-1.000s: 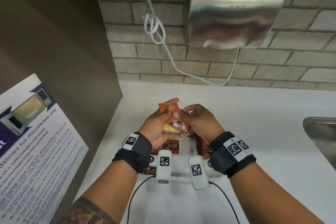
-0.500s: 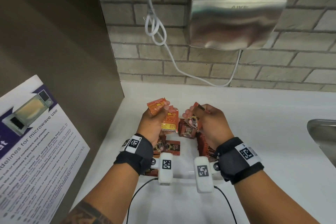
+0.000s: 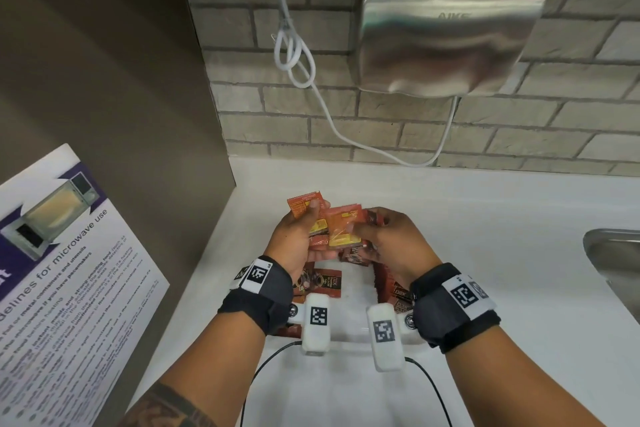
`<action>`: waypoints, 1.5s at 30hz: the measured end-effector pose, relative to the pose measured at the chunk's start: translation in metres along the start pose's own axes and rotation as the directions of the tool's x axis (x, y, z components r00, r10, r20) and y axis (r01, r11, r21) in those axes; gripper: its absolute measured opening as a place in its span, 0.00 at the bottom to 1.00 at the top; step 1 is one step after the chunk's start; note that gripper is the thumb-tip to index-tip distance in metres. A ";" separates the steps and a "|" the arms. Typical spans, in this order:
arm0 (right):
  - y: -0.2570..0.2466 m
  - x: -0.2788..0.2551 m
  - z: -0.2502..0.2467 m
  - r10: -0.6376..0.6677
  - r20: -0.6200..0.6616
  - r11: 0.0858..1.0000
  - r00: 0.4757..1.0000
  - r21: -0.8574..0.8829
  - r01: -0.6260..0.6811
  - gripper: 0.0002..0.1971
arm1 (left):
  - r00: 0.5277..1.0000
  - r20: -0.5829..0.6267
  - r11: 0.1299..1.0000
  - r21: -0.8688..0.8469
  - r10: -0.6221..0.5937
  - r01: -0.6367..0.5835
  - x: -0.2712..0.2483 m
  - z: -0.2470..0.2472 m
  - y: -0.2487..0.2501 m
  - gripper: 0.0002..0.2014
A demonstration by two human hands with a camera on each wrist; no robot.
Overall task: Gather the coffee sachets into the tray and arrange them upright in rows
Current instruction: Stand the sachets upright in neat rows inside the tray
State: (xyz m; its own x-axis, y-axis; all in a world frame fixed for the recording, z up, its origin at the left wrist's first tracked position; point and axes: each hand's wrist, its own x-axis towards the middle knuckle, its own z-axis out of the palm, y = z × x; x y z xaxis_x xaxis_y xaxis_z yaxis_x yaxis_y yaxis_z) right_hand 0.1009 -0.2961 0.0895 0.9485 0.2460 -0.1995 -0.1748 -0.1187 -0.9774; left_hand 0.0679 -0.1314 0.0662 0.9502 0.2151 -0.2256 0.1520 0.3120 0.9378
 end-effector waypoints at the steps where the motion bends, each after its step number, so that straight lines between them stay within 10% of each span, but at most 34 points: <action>1: -0.001 0.001 -0.001 -0.051 -0.048 0.999 0.998 -0.019 0.050 0.03 | 1.000 -0.005 1.000 0.006 -0.007 0.007 0.000 -0.001 0.000 0.14; 6: 0.002 -0.003 0.008 -0.335 -0.015 0.863 0.942 -0.407 0.300 0.06 | 0.995 0.097 0.998 0.065 0.001 -0.007 -0.004 0.002 -0.001 0.16; 20: 0.004 0.004 0.000 -0.119 0.032 0.944 0.992 -0.305 0.123 0.32 | 0.977 0.199 0.969 0.214 0.077 -0.120 -0.007 -0.007 0.006 0.11; 28: 0.003 -0.004 -0.001 -0.040 0.300 0.959 0.953 -0.256 0.121 0.12 | 0.987 0.156 0.983 0.171 0.042 -0.069 -0.008 -0.006 0.010 0.10; 32: -0.002 -0.002 -0.007 -0.025 0.124 0.999 0.992 -0.017 0.027 0.12 | 0.987 0.158 0.988 0.145 0.026 -0.049 -0.007 -0.016 0.007 0.09; 39: -0.004 0.000 -0.004 -0.027 0.185 0.990 0.982 -0.131 0.051 0.12 | 0.967 0.252 0.946 0.303 0.037 -0.115 -0.009 -0.010 0.001 0.17; 45: -0.003 0.006 -0.008 -0.100 -0.028 0.971 0.995 -0.221 0.092 0.04 | 0.977 0.169 0.943 0.283 0.130 -0.174 -0.003 -0.014 -0.006 0.05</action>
State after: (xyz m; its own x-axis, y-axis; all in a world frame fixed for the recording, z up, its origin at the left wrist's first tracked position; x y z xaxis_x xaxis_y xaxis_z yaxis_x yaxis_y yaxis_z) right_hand 0.1093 -0.3023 0.0917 0.9684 0.2293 -0.0984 -0.0244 -0.3053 -0.9519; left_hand 0.0604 -0.1208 0.0579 0.9940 0.0947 -0.0541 0.0549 -0.0054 0.9985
